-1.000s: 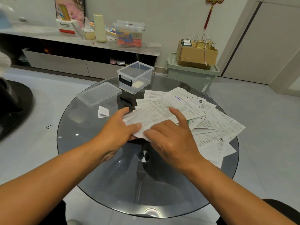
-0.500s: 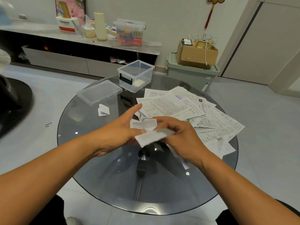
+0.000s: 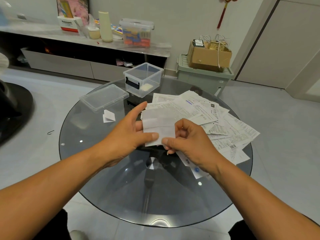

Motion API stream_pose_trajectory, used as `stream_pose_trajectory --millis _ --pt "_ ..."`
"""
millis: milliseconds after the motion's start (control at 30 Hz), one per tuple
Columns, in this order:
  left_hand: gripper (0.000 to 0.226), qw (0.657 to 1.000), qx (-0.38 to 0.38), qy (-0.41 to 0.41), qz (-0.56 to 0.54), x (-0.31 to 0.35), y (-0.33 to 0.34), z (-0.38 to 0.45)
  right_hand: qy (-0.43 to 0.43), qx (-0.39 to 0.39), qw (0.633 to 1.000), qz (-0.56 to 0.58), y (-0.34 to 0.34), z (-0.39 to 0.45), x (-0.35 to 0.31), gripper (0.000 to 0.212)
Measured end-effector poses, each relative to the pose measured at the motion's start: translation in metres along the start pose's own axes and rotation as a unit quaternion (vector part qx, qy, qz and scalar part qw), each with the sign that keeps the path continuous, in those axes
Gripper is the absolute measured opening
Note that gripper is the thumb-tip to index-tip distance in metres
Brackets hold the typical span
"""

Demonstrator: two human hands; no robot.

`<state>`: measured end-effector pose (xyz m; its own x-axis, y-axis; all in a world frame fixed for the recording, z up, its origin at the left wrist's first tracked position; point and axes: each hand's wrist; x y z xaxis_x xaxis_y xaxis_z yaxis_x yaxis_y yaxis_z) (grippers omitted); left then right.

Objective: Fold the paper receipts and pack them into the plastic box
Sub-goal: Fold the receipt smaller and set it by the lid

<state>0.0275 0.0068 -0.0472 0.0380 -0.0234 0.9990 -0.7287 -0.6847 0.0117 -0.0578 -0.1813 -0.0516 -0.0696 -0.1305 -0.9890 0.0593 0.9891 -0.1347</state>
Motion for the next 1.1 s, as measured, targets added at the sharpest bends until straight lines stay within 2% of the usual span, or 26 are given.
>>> stream_pose_trajectory --millis 100,167,267,367,500,633,700,767,900,1033,1100 --pt "0.087 1.0 0.021 -0.018 0.0 -0.001 -0.002 0.0 0.0 0.01 1.0 -0.01 0.003 -0.001 -0.001 0.048" --pt "0.08 0.999 0.007 -0.038 -0.001 0.001 -0.001 0.0 -0.011 0.034 0.999 -0.022 0.003 0.0 0.001 0.053" --pt "0.064 0.998 0.002 -0.061 -0.009 0.001 0.003 0.0 -0.047 0.042 0.996 -0.061 0.0 -0.001 0.001 0.048" --pt "0.056 0.997 0.036 -0.054 -0.04 0.001 0.0 0.003 -0.077 0.017 0.989 -0.124 -0.001 -0.004 -0.002 0.039" --pt "0.044 0.993 0.044 -0.044 -0.101 0.004 -0.003 0.004 -0.084 -0.005 0.988 -0.132 0.0 -0.006 -0.001 0.03" --pt "0.034 0.986 0.034 -0.062 -0.151 0.005 -0.001 0.004 -0.061 -0.049 0.982 -0.174 -0.002 -0.006 0.004 0.055" --pt "0.033 0.982 0.031 -0.073 -0.172 0.006 -0.003 0.005 -0.064 -0.059 0.978 -0.189 -0.002 -0.005 0.005 0.06" --pt "0.032 0.979 0.026 -0.088 -0.179 0.006 -0.005 0.004 -0.063 -0.049 0.981 -0.177 -0.001 -0.003 0.007 0.049" --pt "0.03 0.979 -0.008 -0.114 -0.171 0.009 -0.002 0.0 -0.072 0.002 0.992 -0.099 0.001 0.0 0.007 0.013" --pt "0.052 0.983 -0.049 -0.12 -0.131 0.013 0.002 -0.003 -0.058 0.038 0.995 -0.071 0.001 0.001 0.005 0.005" --pt "0.045 0.992 -0.039 -0.099 -0.066 0.011 0.005 -0.005 -0.058 0.053 0.993 -0.087 0.001 0.003 0.007 0.01"
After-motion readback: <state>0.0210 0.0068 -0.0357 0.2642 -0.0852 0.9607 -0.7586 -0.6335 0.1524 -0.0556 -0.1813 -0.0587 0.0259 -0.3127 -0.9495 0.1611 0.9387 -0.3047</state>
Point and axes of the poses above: each hand's wrist, its own z-axis towards the middle knuckle, its own y-axis out of the palm, x = y × z, and after that the axes turned 8 degrees about -x, right-handed
